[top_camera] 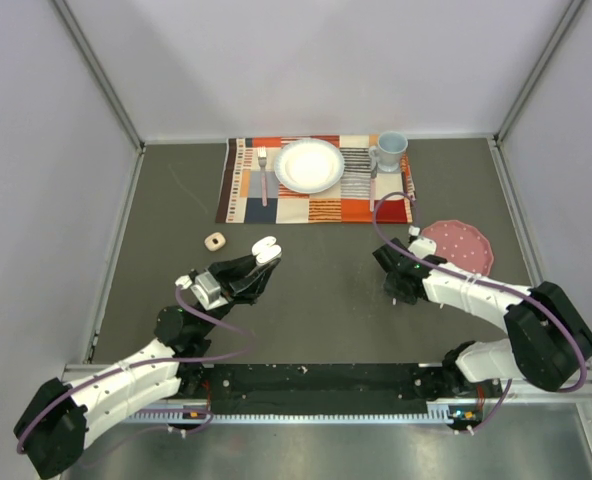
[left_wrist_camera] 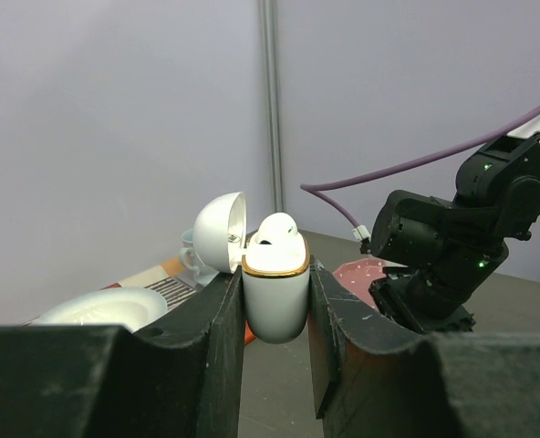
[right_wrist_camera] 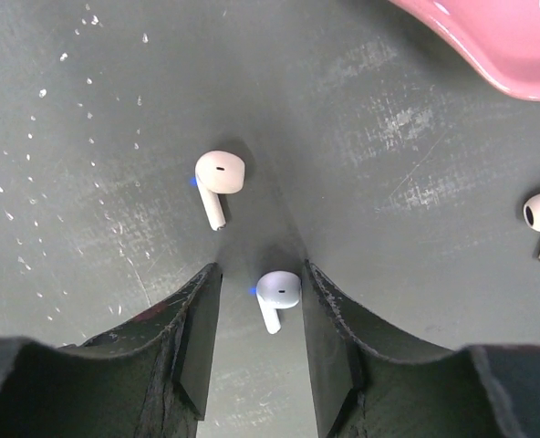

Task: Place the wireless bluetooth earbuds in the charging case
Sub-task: Pick up the left earbud from the center of the board, then insert the left earbud into the left side groove of the charging case.

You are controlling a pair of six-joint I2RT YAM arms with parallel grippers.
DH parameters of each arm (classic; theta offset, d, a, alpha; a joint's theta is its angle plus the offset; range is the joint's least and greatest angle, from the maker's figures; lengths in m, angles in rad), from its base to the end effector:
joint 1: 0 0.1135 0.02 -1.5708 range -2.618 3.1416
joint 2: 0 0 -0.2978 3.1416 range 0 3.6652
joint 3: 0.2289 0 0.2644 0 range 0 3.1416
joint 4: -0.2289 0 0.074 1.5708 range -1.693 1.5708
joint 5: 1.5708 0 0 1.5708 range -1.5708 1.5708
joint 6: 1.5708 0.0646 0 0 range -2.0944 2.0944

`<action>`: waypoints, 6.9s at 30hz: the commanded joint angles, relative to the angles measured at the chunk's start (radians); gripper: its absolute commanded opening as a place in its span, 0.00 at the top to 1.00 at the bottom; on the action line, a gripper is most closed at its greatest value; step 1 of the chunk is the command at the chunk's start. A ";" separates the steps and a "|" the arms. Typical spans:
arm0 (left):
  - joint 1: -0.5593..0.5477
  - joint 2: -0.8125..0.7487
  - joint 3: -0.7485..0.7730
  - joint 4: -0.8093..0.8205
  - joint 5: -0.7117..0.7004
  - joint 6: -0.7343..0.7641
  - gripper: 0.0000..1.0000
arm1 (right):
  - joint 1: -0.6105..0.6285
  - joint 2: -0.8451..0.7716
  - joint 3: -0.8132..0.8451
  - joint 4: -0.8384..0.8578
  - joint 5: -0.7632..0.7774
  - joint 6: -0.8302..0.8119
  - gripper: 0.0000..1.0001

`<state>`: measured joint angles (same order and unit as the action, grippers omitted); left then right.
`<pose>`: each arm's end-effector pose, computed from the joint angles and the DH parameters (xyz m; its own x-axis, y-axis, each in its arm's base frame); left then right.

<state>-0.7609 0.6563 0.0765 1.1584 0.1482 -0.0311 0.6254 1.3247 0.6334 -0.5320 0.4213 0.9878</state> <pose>0.1005 -0.1088 0.2797 0.3719 -0.3965 -0.8393 0.7835 0.6190 0.0547 0.2014 0.1129 0.1594 -0.7714 0.3827 -0.5085 0.4044 0.9117 0.0726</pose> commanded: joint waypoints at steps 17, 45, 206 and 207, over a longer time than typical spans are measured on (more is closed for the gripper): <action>0.000 -0.003 -0.003 0.044 -0.004 -0.006 1.00 | -0.009 -0.062 -0.034 0.024 -0.012 -0.029 0.66; 0.002 0.011 0.005 0.046 -0.004 -0.006 1.00 | -0.007 -0.033 -0.020 0.024 -0.003 -0.057 0.80; -0.008 0.180 0.019 0.353 0.140 -0.084 1.00 | 0.712 0.008 -0.075 1.790 0.126 -0.669 1.00; -0.008 0.178 0.020 0.353 0.139 -0.084 1.00 | 0.714 0.008 -0.074 1.784 0.125 -0.669 1.00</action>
<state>-0.7624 0.8589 0.0925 1.2781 0.2966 -0.1276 1.3216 1.3300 0.5465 1.2419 0.5201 0.3408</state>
